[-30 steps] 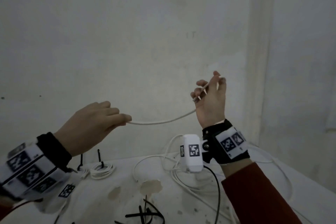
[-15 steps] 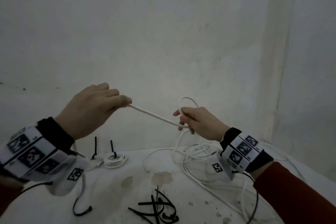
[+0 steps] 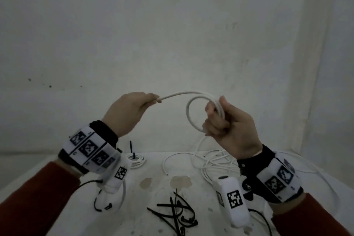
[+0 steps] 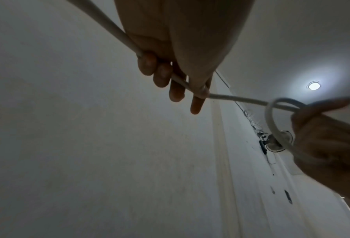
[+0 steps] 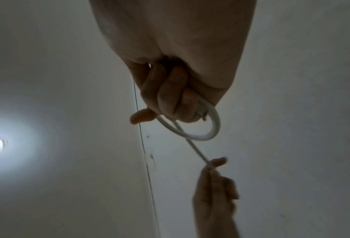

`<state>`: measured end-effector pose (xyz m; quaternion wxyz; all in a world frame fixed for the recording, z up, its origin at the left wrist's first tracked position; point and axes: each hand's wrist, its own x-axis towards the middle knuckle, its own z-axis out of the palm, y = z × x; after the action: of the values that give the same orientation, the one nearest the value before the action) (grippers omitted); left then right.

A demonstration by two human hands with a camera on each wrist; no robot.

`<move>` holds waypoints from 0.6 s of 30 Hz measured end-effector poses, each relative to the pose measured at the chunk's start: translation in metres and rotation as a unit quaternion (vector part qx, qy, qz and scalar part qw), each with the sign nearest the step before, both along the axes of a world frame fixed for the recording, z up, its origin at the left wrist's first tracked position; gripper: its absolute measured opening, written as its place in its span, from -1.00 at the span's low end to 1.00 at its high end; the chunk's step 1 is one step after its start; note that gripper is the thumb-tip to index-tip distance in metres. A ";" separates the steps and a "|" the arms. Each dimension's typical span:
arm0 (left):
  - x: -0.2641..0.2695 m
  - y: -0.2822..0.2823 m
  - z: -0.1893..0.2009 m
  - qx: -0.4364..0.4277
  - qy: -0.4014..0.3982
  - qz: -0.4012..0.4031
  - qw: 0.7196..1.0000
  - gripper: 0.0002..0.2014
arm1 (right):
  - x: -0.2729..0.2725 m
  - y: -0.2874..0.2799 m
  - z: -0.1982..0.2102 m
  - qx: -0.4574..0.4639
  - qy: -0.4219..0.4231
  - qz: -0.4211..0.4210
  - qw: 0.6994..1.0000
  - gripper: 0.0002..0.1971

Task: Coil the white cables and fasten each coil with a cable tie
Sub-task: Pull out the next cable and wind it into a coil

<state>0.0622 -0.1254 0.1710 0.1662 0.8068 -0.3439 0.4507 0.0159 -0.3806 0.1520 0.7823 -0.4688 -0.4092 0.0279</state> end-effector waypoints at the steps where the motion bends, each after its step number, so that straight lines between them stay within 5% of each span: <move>1: -0.002 -0.005 -0.006 -0.011 0.008 -0.016 1.000 -0.55 | -0.004 0.001 0.003 0.044 0.010 0.018 0.999 -0.49; 5: -0.005 -0.014 -0.028 -0.024 0.009 -0.047 0.999 -0.59 | -0.011 0.001 0.015 0.175 0.013 0.027 0.984 -0.52; 10: -0.008 -0.004 -0.047 -0.050 -0.036 0.040 0.997 -0.61 | -0.008 -0.011 0.026 0.288 -0.003 0.009 0.958 -0.64; 14: -0.022 -0.002 -0.052 0.062 -0.074 0.140 0.985 -0.83 | 0.004 -0.015 0.033 0.323 -0.005 -0.014 0.946 -0.70; 18: -0.041 -0.008 -0.046 0.197 -0.142 0.113 0.964 -0.78 | 0.020 -0.006 0.028 0.280 0.012 -0.119 0.952 -0.74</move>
<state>0.0214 -0.1336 0.1247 -0.0985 0.7851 -0.3528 0.4994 0.0360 -0.3862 0.1803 0.8848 -0.2756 -0.3321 -0.1754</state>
